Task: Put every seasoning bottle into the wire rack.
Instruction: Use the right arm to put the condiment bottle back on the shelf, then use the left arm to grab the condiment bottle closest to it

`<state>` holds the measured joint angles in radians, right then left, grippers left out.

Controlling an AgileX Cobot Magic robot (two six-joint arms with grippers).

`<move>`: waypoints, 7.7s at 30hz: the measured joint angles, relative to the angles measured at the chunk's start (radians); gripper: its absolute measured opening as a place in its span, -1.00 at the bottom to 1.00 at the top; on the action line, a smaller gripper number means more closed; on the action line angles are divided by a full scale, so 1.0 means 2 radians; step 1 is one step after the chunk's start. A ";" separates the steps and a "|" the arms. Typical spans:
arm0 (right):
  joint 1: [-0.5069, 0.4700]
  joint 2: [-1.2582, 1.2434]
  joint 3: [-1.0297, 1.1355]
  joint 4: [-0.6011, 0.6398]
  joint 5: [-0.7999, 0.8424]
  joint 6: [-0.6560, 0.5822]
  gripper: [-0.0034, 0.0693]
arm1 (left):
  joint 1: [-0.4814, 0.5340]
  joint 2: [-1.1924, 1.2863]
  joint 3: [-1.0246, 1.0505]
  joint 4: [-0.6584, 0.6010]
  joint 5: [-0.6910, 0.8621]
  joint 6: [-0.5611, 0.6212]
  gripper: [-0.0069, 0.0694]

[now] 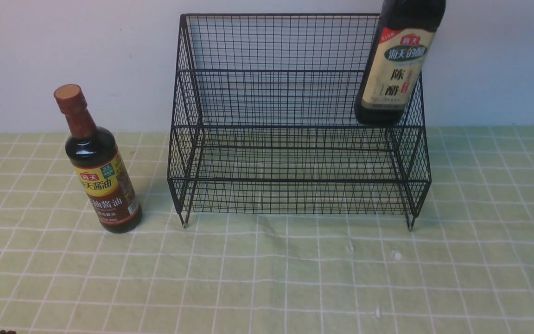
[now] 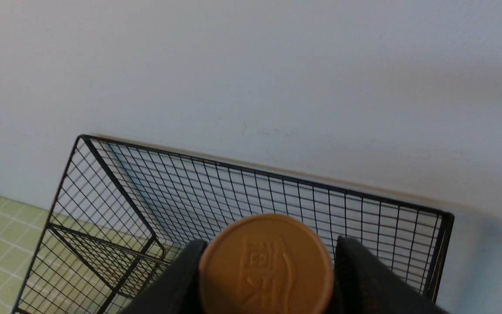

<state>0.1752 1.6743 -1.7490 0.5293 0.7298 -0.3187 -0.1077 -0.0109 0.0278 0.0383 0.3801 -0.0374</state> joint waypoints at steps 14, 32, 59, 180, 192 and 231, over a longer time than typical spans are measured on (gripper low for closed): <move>0.002 0.070 0.000 -0.036 0.068 0.014 0.01 | 0.000 0.000 0.000 0.000 0.000 0.000 -0.83; 0.003 0.038 -0.004 -0.034 0.068 0.023 0.43 | 0.000 0.000 0.000 0.000 0.000 0.000 -0.83; 0.003 -0.398 0.089 -0.182 0.231 0.166 -0.94 | 0.000 0.000 0.000 0.000 0.000 0.000 -0.83; -0.113 -0.843 0.886 -0.186 -0.174 0.036 -0.95 | 0.000 0.473 -0.295 -0.016 -0.371 -0.035 0.01; -0.113 -0.843 0.886 -0.186 -0.174 0.036 -0.95 | 0.000 0.657 -0.365 -0.054 -0.412 -0.029 0.58; -0.113 -0.843 0.886 -0.186 -0.174 0.036 -0.95 | -0.001 0.714 -0.373 -0.050 -0.377 -0.010 -0.12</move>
<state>-0.0512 -0.0114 0.0227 0.1577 0.3814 -0.2466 -0.1106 1.4176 -0.7175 -0.0624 -0.3740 -0.0574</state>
